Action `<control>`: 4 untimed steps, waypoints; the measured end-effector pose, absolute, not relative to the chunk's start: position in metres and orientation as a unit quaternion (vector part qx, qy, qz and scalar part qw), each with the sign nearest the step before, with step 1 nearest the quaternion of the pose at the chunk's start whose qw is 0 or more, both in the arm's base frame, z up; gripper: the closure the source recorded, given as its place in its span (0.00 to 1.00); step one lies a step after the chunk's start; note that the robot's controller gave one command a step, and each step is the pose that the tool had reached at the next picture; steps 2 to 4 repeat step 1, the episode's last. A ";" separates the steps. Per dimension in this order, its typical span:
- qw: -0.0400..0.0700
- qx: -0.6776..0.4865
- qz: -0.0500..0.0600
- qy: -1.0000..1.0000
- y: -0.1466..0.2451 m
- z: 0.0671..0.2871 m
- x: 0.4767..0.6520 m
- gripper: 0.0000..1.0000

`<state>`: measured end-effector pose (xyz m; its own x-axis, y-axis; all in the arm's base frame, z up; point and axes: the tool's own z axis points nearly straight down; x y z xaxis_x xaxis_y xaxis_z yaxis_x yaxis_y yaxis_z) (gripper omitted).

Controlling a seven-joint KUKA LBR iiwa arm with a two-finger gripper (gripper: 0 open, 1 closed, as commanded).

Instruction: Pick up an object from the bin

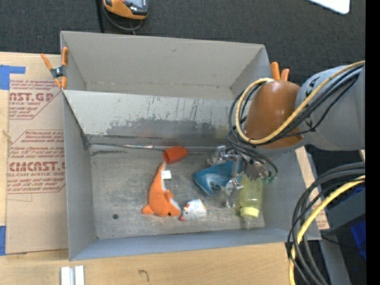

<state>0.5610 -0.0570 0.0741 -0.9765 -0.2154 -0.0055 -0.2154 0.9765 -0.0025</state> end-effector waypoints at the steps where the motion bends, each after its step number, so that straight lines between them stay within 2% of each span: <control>1: -0.004 -0.109 0.001 0.994 -0.056 0.094 0.557 1.00; 4: -0.004 -0.109 0.001 0.994 -0.056 0.094 0.557 1.00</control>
Offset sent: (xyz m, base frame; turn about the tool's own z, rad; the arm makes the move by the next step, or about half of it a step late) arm 0.0000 0.0000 0.0764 0.0000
